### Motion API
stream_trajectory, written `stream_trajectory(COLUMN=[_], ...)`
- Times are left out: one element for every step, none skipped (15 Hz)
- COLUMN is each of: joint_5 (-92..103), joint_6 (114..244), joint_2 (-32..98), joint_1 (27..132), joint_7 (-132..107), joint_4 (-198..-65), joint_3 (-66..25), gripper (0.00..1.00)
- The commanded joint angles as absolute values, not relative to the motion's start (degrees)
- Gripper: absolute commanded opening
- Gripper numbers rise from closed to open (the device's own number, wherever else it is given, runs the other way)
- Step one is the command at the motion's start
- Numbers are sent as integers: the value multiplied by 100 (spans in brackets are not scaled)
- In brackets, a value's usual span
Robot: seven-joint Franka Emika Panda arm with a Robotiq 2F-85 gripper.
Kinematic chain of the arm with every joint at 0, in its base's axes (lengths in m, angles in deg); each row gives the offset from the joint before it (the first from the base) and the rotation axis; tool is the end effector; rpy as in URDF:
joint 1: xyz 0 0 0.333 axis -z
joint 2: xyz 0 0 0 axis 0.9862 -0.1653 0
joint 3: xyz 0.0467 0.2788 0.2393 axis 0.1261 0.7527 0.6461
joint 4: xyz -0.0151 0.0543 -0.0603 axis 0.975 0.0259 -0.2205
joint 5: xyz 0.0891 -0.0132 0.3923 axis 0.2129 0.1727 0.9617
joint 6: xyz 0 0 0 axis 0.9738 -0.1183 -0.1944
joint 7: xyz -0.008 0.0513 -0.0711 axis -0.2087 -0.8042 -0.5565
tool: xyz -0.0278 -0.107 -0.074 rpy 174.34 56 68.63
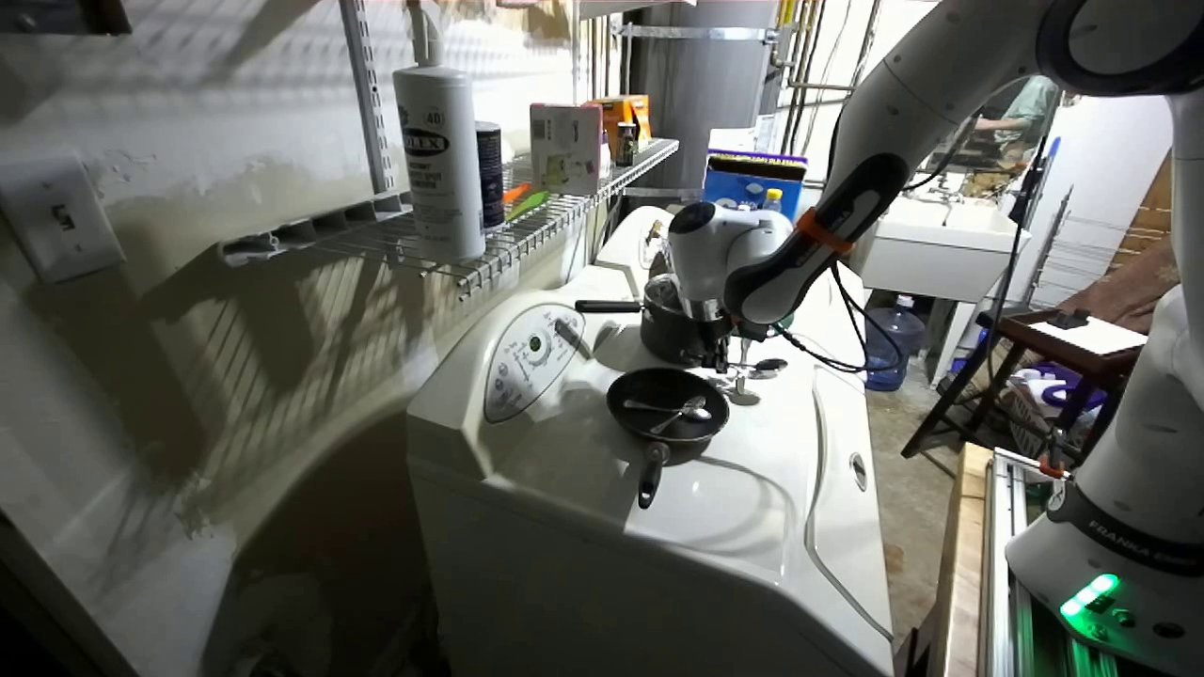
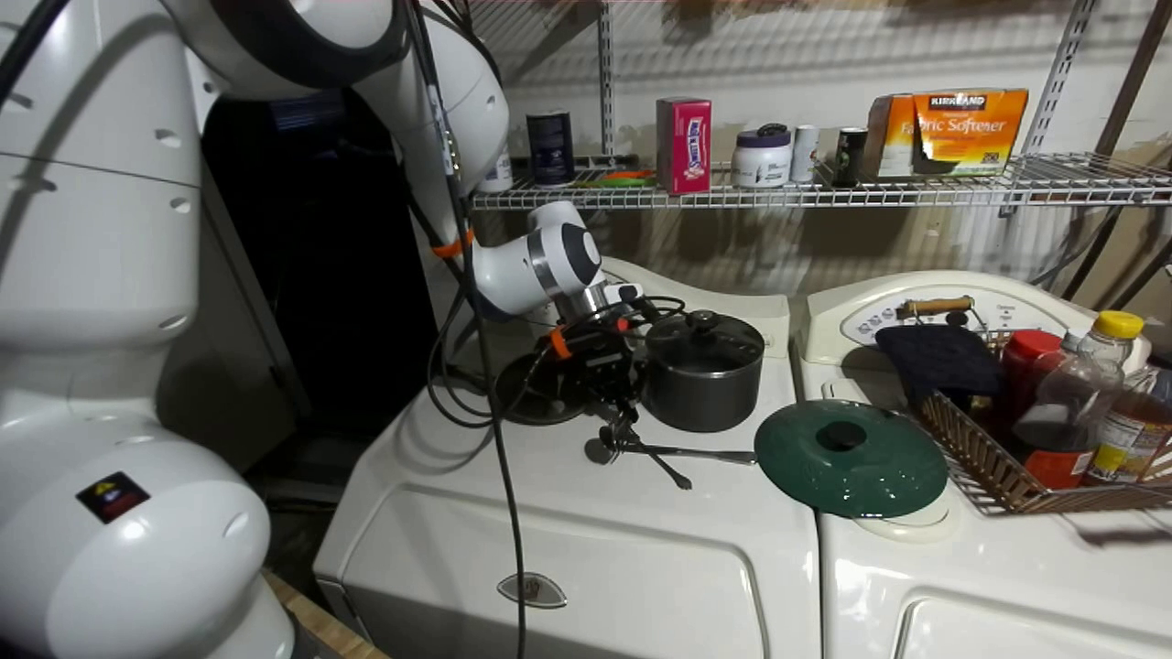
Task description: Remove two spoons from the pan
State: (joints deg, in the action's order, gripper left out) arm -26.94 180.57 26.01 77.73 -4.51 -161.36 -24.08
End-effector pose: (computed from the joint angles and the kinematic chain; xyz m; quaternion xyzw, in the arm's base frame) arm 0.5785 -0.0616 0.2169 0.9685 0.0947 -0.0683 0.2201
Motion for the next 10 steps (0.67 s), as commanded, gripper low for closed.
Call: stream_trajectory(joint_5=[-3013,-3033,-3059,-3089,-3127,-3112,-3115,-3153,-3154,-3157], joint_6=[18238,18285,18316,18336,18352,18411,18457,18500,18556,18597], joint_2=[2467,2463,2454,2435,2418,2398,2364,2332,2306,2289], joint_1=[7634,7631,7629,7628,7623,7646,7649,7634,7635,7632], joint_7=[-119,-91,-81,-69,-44,-54,-41,-9,2,9], joint_4=[-15996,-16000,-16002,-15994,-15988,-15990,-15982,-15973,-15975,-15977], joint_3=[-2535,-2536,-2538,-2544,-2554,-2542,-2550,-2578,-2586,-2596], gripper=[2,2,3,2,3,3,3,3,3,4])
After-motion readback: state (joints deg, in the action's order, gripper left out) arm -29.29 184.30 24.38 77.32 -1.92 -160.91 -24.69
